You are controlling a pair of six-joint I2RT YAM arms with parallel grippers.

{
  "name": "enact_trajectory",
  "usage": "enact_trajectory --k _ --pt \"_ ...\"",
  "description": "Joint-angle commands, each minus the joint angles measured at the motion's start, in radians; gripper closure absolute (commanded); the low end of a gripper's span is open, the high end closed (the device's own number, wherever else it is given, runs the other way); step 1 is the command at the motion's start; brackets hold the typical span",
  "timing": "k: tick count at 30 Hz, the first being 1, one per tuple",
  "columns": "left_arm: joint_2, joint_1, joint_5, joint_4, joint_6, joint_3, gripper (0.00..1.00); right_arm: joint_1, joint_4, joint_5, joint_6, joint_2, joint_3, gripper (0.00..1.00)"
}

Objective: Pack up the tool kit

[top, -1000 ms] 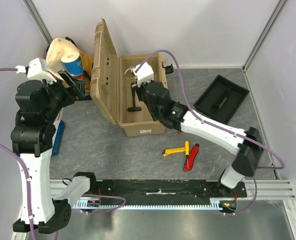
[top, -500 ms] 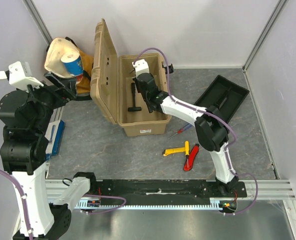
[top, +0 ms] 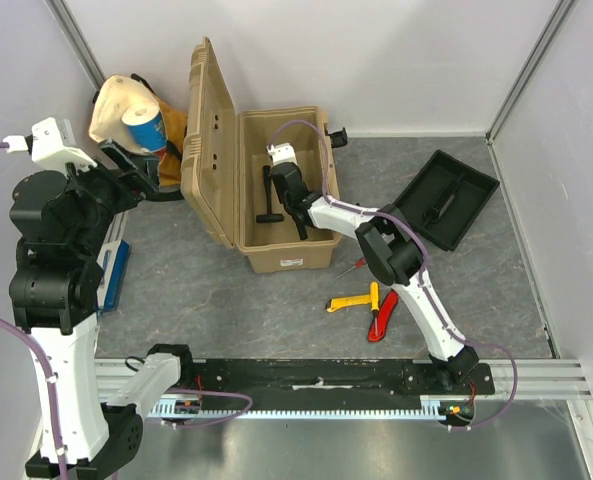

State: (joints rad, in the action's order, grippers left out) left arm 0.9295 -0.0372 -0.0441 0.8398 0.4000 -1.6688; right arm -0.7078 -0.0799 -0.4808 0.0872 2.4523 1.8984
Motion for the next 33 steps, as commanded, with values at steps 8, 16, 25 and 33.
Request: enact_trajectory --k 8,16,25,33 --pt "0.0 -0.004 -0.013 -0.031 -0.026 0.015 0.18 -0.004 0.017 -0.14 0.045 -0.029 0.09 0.53" --pt "0.015 -0.003 0.015 -0.031 -0.007 0.024 0.18 -0.004 0.045 -0.162 0.04 -0.217 0.061 0.44" --pt "0.104 -0.001 0.069 -0.059 0.017 -0.02 0.18 0.027 0.144 -0.128 0.101 -0.518 -0.08 0.29" --pt "0.189 -0.001 0.22 -0.12 0.03 -0.028 0.18 0.188 0.23 0.192 0.21 -0.737 -0.341 0.06"
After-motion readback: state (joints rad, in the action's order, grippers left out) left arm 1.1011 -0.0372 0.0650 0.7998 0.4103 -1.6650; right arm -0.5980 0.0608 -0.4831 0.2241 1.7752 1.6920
